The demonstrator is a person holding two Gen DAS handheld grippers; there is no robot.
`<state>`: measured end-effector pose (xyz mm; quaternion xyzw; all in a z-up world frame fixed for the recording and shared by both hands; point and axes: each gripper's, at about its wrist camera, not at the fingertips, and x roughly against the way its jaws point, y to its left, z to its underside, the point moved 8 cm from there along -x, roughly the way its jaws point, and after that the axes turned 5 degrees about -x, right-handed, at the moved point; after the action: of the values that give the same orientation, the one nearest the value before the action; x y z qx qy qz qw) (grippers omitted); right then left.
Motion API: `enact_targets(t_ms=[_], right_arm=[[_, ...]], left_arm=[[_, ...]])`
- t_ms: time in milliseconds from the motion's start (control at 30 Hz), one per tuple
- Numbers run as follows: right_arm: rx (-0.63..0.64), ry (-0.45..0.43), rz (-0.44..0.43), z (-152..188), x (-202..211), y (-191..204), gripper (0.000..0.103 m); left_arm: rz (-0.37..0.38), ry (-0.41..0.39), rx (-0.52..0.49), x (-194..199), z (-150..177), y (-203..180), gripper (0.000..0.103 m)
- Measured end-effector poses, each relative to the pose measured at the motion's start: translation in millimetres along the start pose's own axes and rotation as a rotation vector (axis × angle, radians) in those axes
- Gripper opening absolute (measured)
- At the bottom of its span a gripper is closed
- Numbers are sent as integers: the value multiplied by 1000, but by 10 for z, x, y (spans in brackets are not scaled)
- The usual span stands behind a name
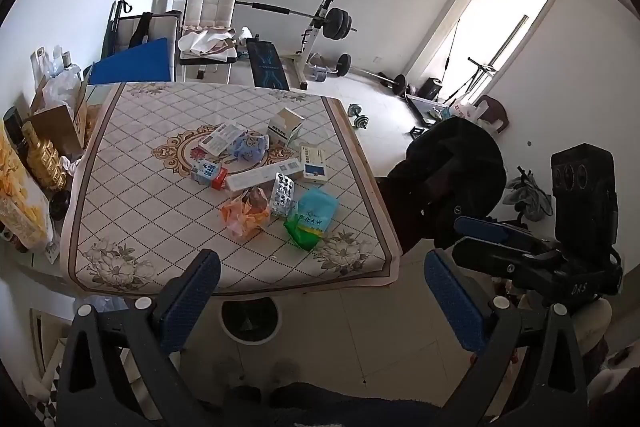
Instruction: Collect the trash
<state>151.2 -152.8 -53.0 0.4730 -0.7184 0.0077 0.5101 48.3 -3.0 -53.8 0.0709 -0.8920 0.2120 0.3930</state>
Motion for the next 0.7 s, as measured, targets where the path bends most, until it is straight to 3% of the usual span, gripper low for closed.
enact_targets(t_ms=[700], right_arm=[[2,1,-2,19,32,26,103]], left_arm=[[-3,-5,6,37,19,0,103]])
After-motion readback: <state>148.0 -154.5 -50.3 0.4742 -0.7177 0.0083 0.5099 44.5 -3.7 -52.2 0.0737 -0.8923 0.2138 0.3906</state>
